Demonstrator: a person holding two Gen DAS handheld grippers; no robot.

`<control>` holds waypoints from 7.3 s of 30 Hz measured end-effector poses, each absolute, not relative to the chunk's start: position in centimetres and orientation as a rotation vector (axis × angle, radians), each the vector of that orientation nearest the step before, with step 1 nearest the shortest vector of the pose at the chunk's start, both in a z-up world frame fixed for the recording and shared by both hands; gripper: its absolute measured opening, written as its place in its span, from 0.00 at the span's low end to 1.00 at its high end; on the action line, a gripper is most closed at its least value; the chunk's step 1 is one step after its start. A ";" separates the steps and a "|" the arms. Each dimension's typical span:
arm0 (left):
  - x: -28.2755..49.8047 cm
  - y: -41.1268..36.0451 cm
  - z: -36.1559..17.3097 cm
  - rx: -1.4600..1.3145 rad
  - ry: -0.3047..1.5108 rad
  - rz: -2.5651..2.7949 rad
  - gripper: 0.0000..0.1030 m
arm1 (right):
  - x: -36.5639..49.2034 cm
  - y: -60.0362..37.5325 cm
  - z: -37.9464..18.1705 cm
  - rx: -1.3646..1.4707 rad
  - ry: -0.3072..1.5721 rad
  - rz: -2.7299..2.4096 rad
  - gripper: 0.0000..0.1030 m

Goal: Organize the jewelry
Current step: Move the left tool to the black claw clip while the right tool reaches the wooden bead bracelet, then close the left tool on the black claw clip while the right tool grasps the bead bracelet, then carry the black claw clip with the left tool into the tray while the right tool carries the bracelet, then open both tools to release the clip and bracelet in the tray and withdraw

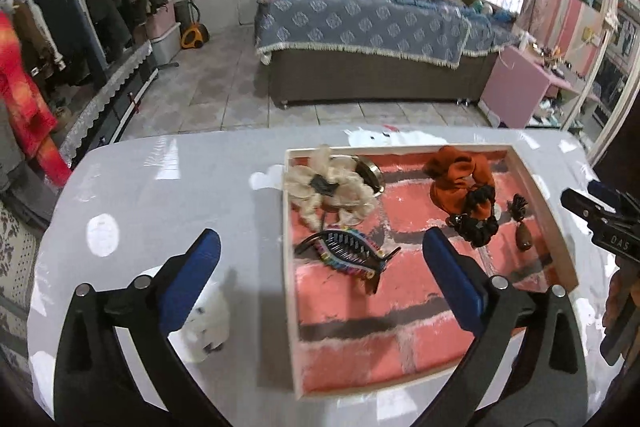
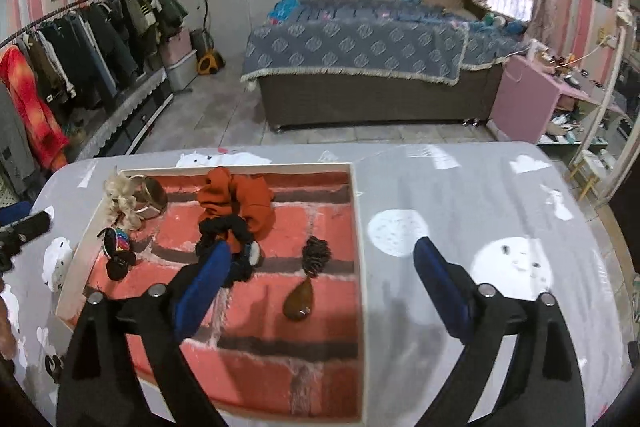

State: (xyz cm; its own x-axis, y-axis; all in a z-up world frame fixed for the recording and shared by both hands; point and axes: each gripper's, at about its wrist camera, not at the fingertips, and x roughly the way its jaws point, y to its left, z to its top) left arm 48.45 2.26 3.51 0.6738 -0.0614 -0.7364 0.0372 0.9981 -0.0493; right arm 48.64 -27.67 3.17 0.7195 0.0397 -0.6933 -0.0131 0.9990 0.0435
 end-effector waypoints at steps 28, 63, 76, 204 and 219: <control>37.0 5.0 0.0 -0.044 0.797 -0.038 0.95 | 36.2 -27.9 1.3 -0.022 0.683 -0.017 0.93; 33.3 0.5 -5.6 0.044 0.813 -0.096 0.89 | 34.2 -27.3 -4.3 -0.088 0.804 -0.066 0.77; 33.9 0.9 -6.7 -0.001 0.874 -0.130 0.60 | 34.5 -26.9 -5.4 -0.083 0.877 -0.020 0.55; 49.1 -0.4 -3.9 0.001 0.769 0.016 0.67 | 48.8 -26.5 -3.7 0.025 0.786 0.056 0.50; 43.5 1.0 -1.1 -0.014 0.705 0.002 0.95 | 42.7 -27.9 0.2 0.029 0.696 0.055 0.85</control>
State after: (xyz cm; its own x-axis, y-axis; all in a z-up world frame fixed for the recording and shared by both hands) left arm 43.51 0.98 -1.08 0.7615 -0.0031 -0.6481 -0.0065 0.9999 -0.0124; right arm 42.72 -27.90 0.18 0.7661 0.0600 -0.6399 -0.0408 0.9982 0.0448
